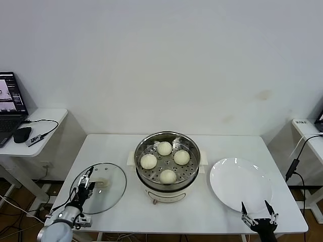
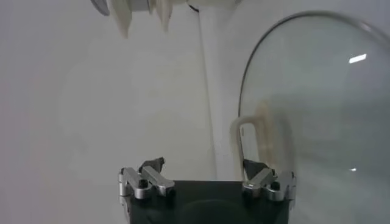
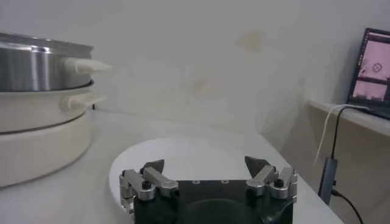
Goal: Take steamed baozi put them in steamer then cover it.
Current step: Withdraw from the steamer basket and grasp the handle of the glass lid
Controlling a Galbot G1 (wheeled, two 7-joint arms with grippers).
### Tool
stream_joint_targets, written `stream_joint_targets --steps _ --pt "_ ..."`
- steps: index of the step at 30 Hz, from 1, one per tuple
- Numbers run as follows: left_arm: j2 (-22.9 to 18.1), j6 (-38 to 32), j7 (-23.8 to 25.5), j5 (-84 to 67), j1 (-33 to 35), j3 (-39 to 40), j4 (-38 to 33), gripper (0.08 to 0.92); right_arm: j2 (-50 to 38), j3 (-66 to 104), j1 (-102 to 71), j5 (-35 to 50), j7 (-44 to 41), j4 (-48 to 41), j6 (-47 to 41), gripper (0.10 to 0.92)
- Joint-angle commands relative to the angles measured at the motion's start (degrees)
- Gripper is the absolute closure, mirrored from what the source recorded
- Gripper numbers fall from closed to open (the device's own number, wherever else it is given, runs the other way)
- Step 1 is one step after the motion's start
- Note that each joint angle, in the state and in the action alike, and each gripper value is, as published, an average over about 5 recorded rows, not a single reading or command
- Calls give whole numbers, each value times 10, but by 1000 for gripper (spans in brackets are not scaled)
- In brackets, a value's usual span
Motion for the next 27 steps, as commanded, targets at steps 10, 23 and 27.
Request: stream_joint_targets --steps 10,23,27 --pt "-9 3 -1 -6 -60 31 62 179 5 -2 -3 -11 0 -6 4 203" --pt "-19 17 -20 -19 -46 23 73 511 4 -6 -3 -10 0 -3 6 203" --pt "-22 13 -36 -22 -43 17 72 632 3 -8 -3 -10 0 -1 5 203"
